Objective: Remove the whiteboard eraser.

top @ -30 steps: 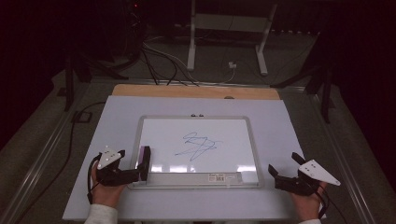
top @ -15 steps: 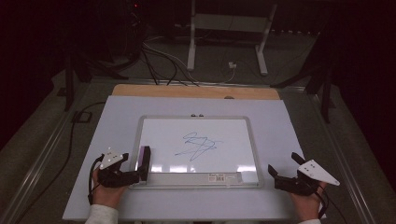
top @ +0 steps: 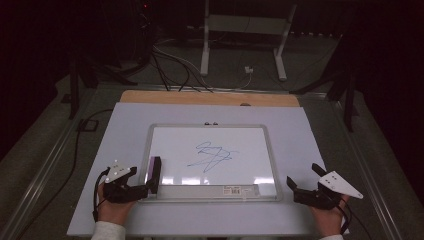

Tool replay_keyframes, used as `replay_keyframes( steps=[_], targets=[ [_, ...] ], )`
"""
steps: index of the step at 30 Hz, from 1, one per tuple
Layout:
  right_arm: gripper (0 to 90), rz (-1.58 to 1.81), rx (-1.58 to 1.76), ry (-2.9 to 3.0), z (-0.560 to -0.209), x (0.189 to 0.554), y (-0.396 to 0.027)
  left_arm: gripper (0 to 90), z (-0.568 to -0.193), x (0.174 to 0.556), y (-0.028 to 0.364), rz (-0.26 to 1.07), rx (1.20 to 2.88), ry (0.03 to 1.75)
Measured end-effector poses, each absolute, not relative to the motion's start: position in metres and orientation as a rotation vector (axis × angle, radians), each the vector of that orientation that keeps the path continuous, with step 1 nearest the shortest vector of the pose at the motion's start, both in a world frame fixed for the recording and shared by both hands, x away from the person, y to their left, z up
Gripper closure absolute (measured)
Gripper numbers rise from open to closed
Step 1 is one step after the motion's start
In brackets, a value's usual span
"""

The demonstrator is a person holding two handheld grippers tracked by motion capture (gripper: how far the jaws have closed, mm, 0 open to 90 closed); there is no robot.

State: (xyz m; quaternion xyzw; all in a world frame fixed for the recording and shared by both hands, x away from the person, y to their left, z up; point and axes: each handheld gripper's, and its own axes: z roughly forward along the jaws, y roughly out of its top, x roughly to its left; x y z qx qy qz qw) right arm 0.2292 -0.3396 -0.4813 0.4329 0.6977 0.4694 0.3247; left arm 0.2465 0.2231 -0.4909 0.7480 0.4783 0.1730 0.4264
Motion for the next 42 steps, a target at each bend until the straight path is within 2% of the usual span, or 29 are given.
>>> replay_keyframes(
  steps=[30,42],
  targets=[
    [0.4,1.217,1.13,1.833,-0.481,0.229,-0.339,25.7,-0.491,0.244,0.219,0.413,1.882,1.199],
    [0.4,1.22,1.131,1.829,-0.481,0.229,-0.339,26.5,-0.495,0.247,0.206,0.417,1.962,1.19]
  ],
)
